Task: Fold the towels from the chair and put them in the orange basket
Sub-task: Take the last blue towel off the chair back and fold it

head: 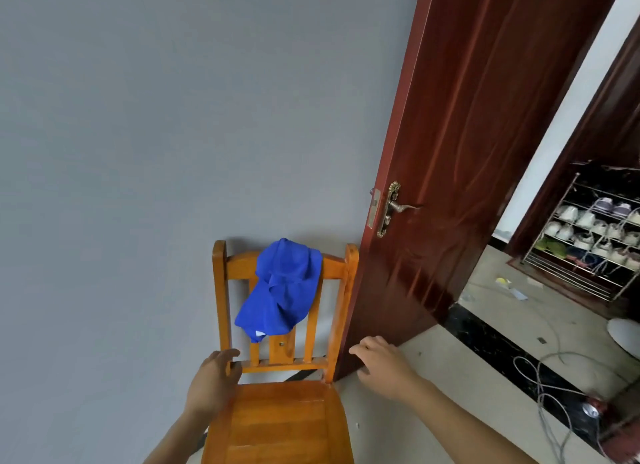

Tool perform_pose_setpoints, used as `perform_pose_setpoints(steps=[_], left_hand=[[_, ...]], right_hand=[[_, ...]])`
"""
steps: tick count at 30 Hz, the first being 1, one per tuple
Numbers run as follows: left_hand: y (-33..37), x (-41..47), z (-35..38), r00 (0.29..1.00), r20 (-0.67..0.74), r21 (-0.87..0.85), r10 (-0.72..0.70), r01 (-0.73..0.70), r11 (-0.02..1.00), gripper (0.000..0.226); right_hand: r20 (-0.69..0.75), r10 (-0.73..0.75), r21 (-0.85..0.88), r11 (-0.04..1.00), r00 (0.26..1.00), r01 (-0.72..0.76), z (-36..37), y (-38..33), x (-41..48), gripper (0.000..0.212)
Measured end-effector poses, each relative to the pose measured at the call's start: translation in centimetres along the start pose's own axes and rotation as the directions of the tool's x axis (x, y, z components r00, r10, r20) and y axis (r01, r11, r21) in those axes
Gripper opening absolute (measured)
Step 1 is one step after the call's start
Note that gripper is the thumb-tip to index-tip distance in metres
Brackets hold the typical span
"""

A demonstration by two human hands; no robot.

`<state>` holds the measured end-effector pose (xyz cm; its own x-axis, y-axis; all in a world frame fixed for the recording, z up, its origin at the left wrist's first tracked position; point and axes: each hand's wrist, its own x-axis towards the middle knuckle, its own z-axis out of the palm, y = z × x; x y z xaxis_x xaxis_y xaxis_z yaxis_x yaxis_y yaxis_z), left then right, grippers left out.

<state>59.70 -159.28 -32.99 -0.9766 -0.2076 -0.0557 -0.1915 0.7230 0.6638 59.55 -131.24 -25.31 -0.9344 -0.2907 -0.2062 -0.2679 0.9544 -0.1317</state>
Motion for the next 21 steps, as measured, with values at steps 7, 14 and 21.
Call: perform_pose_setpoints(steps=[7, 14, 21], left_hand=[[5.7, 8.7, 2.0, 0.979, -0.057, 0.036, 0.197, -0.195, 0.980, 0.041], [9.2, 15.1, 0.1, 0.946, -0.118, 0.238, 0.301, -0.268, 0.934, 0.056], [8.0, 17.2, 0.1, 0.981, 0.179, 0.433, 0.071, -0.143, 0.890, 0.068]], right_hand=[[-0.057, 0.030, 0.112, 0.993, 0.998, -0.023, -0.2, 0.5, 8.4, 0.041], [-0.205, -0.104, 0.022, 0.994, 0.973, 0.110, -3.8, -0.2, 15.4, 0.054], [-0.233, -0.167, 0.093, 0.977, 0.958, 0.193, -6.1, -0.8, 20.9, 0.061]])
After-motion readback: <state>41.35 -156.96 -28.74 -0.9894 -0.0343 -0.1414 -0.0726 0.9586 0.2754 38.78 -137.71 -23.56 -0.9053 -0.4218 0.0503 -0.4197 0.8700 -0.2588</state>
